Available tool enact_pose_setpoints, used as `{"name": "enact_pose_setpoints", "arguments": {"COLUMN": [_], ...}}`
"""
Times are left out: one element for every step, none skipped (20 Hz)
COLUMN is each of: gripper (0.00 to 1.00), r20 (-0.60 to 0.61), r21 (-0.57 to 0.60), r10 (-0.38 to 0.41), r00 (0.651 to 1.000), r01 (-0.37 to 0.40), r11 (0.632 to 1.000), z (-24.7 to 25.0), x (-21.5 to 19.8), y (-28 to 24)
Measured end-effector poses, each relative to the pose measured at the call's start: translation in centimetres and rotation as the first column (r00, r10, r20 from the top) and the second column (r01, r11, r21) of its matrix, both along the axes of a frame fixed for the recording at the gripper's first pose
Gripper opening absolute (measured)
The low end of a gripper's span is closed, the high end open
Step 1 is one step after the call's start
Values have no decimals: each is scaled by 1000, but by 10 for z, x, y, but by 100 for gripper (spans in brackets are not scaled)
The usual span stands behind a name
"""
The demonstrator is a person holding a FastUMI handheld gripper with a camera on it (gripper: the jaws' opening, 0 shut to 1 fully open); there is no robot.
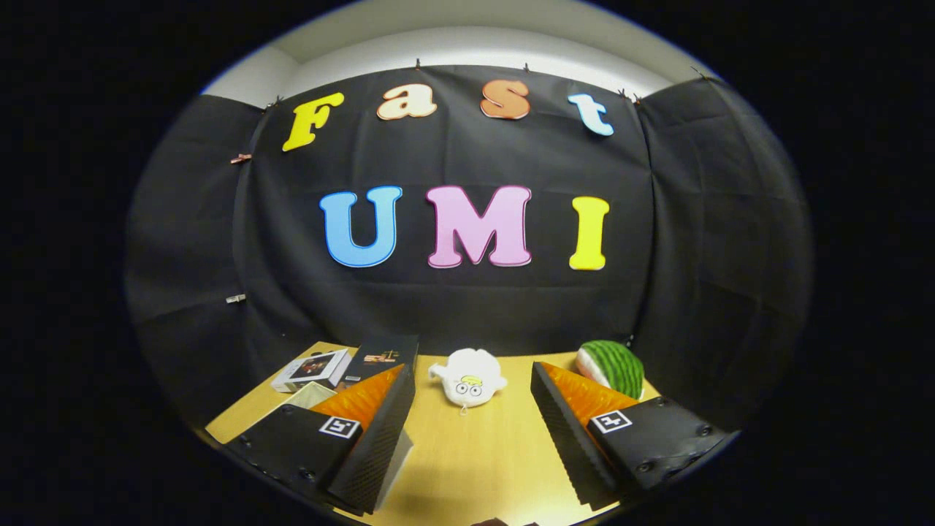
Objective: Open the storage box then place both shoes into the box .Put the left shoe in first, then the right shoe, with the right side of both shoes facing outward in a uniform manner.
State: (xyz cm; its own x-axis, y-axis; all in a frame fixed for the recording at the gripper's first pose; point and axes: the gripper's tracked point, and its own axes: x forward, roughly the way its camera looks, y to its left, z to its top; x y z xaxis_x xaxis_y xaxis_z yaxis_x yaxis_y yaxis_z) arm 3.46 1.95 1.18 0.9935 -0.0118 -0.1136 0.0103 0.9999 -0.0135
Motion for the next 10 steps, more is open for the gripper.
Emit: {"name": "enact_pose_setpoints", "arguments": {"gripper": [98, 98, 97, 97, 98, 98, 98, 98, 98, 98], "r20": [19, 43, 59, 74, 84, 89, 94, 100, 108, 113], "r21": [-34, -62, -78, -89, -99, -105, -103, -95, -85, -76], "r10": [2, 10, 21, 34, 42, 47, 53, 64, 75, 77], "r00": [1000, 999, 998, 997, 996, 995, 994, 993, 991, 991], "r01": [-1, -8, -17, -27, -33, -37, -43, -55, -66, -69], "r11": [999, 998, 997, 996, 995, 994, 994, 994, 994, 995], "z": [4, 10, 14, 15, 15, 14, 13, 12, 10, 8], "x": [-2, 0, -1, 1, 3, 4, 5, 6, 8, 9], "y": [-12, -24, -33, -43, -55, -68, -79, -89, -97, -108]}}
